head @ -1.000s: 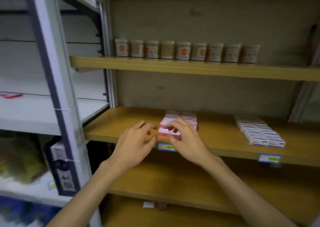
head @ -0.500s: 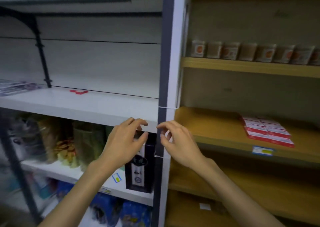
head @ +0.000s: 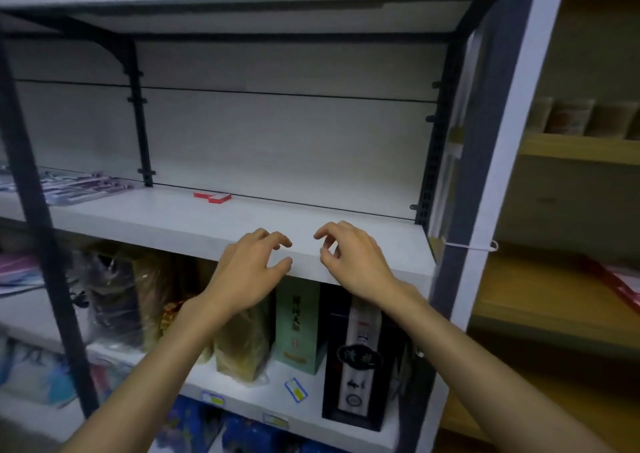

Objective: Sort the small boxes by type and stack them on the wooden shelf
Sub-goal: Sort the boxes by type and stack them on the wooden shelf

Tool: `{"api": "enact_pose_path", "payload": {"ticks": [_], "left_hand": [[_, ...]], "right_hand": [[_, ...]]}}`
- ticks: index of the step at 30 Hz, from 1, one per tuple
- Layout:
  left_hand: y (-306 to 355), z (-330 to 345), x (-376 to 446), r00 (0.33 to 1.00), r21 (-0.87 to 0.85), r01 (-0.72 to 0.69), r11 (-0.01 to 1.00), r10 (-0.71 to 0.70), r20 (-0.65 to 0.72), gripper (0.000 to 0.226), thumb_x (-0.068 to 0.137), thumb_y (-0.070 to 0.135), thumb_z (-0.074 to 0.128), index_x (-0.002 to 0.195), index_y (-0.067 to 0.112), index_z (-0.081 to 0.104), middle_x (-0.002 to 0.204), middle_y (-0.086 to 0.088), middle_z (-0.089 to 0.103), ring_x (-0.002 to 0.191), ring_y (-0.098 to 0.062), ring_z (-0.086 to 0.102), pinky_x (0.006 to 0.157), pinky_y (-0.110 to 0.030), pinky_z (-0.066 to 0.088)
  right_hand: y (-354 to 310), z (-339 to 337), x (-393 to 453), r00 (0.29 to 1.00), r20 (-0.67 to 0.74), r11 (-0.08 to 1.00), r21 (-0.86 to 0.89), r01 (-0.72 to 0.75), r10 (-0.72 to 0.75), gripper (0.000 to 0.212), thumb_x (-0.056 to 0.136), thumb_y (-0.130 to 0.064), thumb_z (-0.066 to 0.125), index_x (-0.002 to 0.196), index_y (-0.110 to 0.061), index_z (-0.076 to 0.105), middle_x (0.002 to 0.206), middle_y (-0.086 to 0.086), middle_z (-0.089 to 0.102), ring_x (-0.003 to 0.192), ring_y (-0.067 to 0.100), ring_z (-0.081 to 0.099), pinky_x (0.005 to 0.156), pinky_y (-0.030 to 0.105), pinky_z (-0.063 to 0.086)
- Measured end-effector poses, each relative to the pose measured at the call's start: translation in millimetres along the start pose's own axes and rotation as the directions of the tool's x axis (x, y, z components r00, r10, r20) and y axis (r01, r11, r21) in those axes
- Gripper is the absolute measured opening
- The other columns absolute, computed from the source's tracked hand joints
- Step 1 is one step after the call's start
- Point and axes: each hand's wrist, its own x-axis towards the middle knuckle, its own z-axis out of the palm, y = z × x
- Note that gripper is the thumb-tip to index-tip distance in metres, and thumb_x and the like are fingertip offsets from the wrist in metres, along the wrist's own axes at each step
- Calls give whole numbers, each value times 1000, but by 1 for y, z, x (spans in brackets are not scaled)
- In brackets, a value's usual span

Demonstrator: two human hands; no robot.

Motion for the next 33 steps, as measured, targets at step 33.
{"api": "enact_pose_path", "payload": {"ticks": [33], "left_hand": [[-354,-10,268,972,257,-114,960,55,228,34,90,35,54,121,25,61,116,-2,57,110,-24,51,88,-38,42]], "right_hand": [[-49,184,280,928,241,938,-267,-220,286,16,88,-23,57,92,-26,72,89,-13,65,86,16,56,78,31,48]]}}
